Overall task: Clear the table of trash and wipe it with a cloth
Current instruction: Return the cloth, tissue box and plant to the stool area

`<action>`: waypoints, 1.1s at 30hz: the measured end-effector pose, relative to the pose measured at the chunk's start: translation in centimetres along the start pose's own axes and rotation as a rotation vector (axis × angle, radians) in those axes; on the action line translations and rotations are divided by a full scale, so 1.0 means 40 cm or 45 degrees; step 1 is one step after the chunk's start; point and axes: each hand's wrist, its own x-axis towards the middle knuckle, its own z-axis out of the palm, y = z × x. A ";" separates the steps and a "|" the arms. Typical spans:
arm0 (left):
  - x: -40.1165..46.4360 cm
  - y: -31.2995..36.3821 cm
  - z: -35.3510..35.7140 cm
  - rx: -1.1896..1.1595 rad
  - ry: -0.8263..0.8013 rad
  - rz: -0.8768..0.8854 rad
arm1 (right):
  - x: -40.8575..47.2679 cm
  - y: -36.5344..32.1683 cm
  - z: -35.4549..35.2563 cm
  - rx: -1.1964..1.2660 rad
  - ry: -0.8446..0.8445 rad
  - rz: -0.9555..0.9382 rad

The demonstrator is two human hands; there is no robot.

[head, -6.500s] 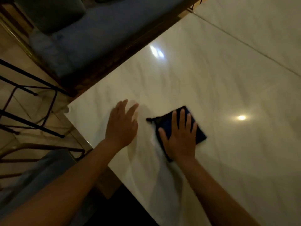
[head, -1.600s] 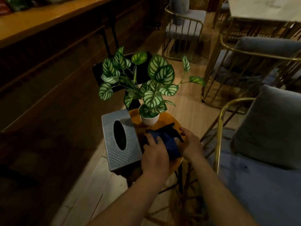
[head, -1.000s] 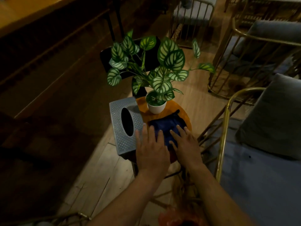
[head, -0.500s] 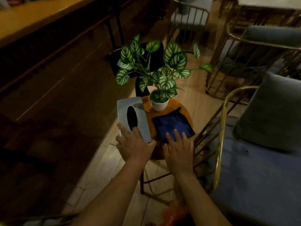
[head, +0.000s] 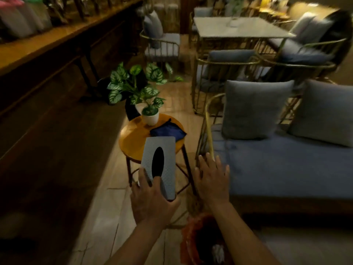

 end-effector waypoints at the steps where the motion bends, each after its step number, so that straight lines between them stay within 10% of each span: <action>1: -0.035 0.030 -0.012 -0.029 -0.003 0.060 | -0.037 0.037 -0.029 -0.032 0.053 0.030; 17: -0.802 0.600 -0.138 -0.361 -0.081 1.086 | -0.954 0.644 -0.585 -0.354 0.465 0.958; 33: -1.797 0.772 -0.268 -0.678 -0.421 2.020 | -2.032 0.667 -0.929 -0.661 0.688 1.815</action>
